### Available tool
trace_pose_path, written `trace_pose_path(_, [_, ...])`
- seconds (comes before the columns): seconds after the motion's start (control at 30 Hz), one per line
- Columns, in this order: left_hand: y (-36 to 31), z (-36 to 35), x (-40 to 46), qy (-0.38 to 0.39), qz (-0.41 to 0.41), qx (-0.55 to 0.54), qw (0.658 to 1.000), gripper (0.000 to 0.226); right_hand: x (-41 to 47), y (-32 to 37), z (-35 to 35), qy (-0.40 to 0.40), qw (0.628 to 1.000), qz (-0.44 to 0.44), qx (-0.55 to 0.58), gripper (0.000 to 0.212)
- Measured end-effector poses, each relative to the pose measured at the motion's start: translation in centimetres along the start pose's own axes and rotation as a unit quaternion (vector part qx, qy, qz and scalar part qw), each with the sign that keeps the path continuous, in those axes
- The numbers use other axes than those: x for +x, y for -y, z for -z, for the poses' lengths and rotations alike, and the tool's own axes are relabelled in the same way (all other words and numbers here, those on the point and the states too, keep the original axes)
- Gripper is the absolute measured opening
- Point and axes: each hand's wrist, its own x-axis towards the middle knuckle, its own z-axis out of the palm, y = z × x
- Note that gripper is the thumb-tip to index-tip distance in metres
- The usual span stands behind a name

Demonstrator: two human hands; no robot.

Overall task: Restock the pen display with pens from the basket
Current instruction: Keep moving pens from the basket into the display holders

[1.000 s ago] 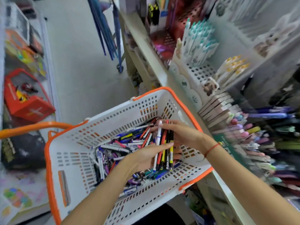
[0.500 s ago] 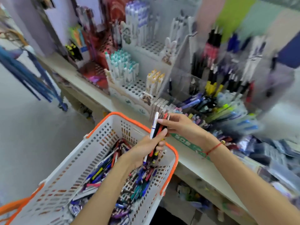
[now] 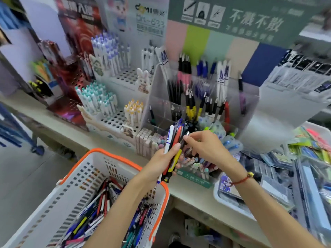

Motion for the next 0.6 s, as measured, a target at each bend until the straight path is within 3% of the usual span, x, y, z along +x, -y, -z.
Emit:
trace_pose_path(0.07, [-0.7, -0.7, 0.5, -0.014, -0.016, 0.039, 0.999, 0.034, -0.1, -0.6, 0.8, -0.019, 0.999, -0.02, 0.041, 0.037])
trace_pose_path(0.2, [-2.2, -2.3, 1.4, -0.02, -0.053, 0.064, 0.996, 0.028, -0.6, -1.0, 1.5, -0.036, 0.971, -0.051, 0.231, 0.018])
trace_pose_path(0.27, [-2.7, -3.1, 1.9, -0.028, -0.051, 0.028, 0.998, 0.03, -0.7, -1.1, 1.7, -0.071, 0.949, -0.035, 0.305, 0.011])
trace_pose_path(0.37, [-2.9, -3.3, 3.0, -0.063, -0.032, -0.065, 0.995, 0.03, -0.1, -1.3, 3.7, -0.184, 0.898, -0.016, 0.399, 0.011])
trace_pose_path(0.43, [-2.8, -2.8, 3.6, -0.081, -0.035, -0.108, 0.99, 0.029, 1.3, -1.6, 5.5, -0.293, 0.872, 0.014, 0.392, 0.011])
trace_pose_path(0.5, [-2.6, -2.5, 4.2, -0.076, -0.037, -0.151, 0.985, 0.032, 3.2, -2.0, 6.6, -0.381, 0.866, 0.067, 0.317, 0.012])
trace_pose_path(0.6, [-2.3, -3.2, 4.9, -0.085, -0.034, -0.185, 0.978, 0.033, 6.0, -2.2, 6.3, -0.4, 0.887, 0.147, 0.175, 0.027])
